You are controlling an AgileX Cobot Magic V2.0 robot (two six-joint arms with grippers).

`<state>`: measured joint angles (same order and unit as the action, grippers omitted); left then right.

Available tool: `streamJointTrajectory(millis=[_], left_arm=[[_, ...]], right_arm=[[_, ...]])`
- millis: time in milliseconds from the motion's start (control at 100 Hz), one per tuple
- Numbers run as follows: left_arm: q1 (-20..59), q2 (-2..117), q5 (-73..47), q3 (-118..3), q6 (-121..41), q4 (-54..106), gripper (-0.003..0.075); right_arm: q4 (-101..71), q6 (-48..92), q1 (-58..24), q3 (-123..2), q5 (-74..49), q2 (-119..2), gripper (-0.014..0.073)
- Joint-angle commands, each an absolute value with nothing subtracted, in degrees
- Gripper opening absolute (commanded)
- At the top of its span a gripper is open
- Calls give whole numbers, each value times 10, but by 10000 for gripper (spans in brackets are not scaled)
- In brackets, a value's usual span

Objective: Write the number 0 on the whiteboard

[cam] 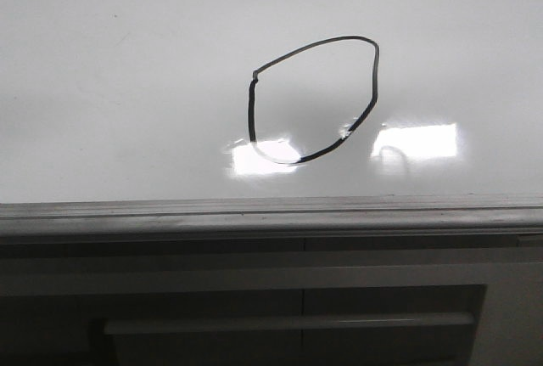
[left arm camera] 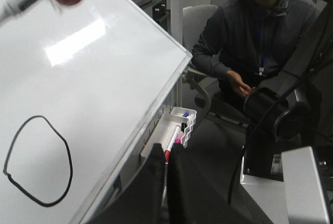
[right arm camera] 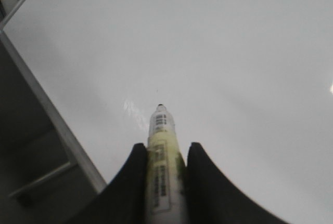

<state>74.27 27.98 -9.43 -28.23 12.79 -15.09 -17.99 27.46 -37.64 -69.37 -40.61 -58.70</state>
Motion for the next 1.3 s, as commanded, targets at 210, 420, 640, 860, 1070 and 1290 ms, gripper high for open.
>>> streamJointTrajectory(millis=[210, 420, 640, 860, 1070, 1290], left_arm=[[747, 288, -172, -396, 126, -223, 218], [748, 309, -246, -433, 66, -223, 274], [749, 357, -319, -465, -89, -116, 274], [749, 389, -337, -486, -95, -128, 274], [748, 394, -338, -486, -95, -141, 274], [748, 396, -347, -486, -90, -145, 274]], right_arm=[[-181, 292, -420, -704, -415, -576, -47], [-181, 316, -509, -679, -388, -592, -47], [-181, 322, -537, -678, -325, -639, -47], [-181, 336, -559, -678, -317, -667, -47], [-181, 347, -595, -678, -307, -671, -47], [-181, 348, -627, -678, -308, -671, -47]])
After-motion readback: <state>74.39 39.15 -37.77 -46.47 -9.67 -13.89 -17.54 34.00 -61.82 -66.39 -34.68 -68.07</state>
